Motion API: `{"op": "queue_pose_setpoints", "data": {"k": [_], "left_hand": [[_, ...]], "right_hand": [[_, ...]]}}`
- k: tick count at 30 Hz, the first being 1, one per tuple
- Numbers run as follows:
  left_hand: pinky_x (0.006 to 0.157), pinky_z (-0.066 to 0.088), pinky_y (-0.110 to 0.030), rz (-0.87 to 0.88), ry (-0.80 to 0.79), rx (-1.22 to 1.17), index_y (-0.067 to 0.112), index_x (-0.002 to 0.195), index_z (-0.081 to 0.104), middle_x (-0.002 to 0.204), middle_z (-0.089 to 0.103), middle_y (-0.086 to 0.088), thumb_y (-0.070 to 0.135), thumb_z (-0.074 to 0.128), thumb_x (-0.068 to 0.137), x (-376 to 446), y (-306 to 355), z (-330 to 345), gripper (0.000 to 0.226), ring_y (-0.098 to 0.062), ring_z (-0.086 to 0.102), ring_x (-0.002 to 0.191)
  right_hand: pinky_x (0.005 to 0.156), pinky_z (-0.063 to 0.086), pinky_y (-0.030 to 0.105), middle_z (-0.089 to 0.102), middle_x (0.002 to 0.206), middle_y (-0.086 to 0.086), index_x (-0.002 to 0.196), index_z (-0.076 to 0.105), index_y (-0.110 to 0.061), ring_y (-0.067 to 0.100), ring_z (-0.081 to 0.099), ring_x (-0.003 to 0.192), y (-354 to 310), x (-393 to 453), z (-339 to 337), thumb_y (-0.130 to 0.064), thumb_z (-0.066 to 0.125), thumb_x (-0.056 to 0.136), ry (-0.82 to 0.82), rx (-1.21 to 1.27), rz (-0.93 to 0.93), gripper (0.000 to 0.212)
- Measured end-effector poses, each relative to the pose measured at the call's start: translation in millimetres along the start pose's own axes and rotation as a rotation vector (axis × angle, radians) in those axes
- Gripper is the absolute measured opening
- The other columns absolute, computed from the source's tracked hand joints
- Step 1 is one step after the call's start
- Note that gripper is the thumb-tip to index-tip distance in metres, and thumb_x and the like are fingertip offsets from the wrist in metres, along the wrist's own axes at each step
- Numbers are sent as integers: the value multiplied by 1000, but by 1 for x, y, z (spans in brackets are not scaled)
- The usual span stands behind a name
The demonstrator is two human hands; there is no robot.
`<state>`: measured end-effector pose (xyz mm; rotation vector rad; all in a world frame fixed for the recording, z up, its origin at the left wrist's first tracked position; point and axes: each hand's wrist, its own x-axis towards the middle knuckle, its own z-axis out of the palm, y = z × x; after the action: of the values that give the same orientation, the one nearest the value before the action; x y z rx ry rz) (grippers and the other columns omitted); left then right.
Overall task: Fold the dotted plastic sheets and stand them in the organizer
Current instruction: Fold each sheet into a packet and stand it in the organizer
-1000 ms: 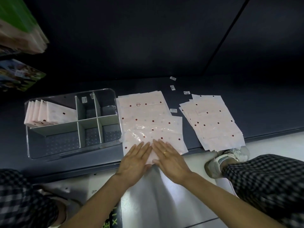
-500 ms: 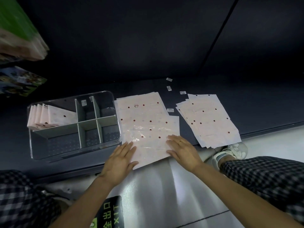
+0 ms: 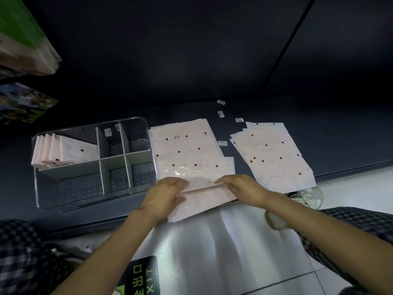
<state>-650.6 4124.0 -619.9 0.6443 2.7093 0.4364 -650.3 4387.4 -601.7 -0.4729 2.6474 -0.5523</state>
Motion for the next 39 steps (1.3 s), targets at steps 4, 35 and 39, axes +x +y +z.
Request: {"op": "queue_pose_setpoints", "data": {"k": [4, 35, 39], "left_hand": [[70, 39, -30, -60, 13, 8, 29, 114, 55, 113, 63, 3, 23, 44, 96, 11, 10, -26, 22, -25, 56, 107], [117, 11, -42, 98, 68, 105, 20, 142, 41, 152, 32, 1, 38, 51, 95, -18, 6, 41, 51, -21, 26, 142], [117, -4, -36, -4, 38, 73, 33, 148, 21, 158, 13, 10, 43, 34, 100, -11, 11, 45, 51, -12, 4, 146]], "right_hand": [[74, 37, 3, 65, 100, -12, 111, 66, -17, 1, 56, 89, 2, 11, -29, -12, 49, 96, -58, 277, 56, 22], [80, 57, 37, 59, 129, 7, 127, 57, -7, 24, 60, 113, 26, -14, 36, -11, 69, 83, 274, -285, -43, 46], [91, 48, 31, 44, 141, 1, 145, 34, -18, 18, 44, 126, 31, -6, 24, -1, 53, 84, 131, -316, -8, 66]]}}
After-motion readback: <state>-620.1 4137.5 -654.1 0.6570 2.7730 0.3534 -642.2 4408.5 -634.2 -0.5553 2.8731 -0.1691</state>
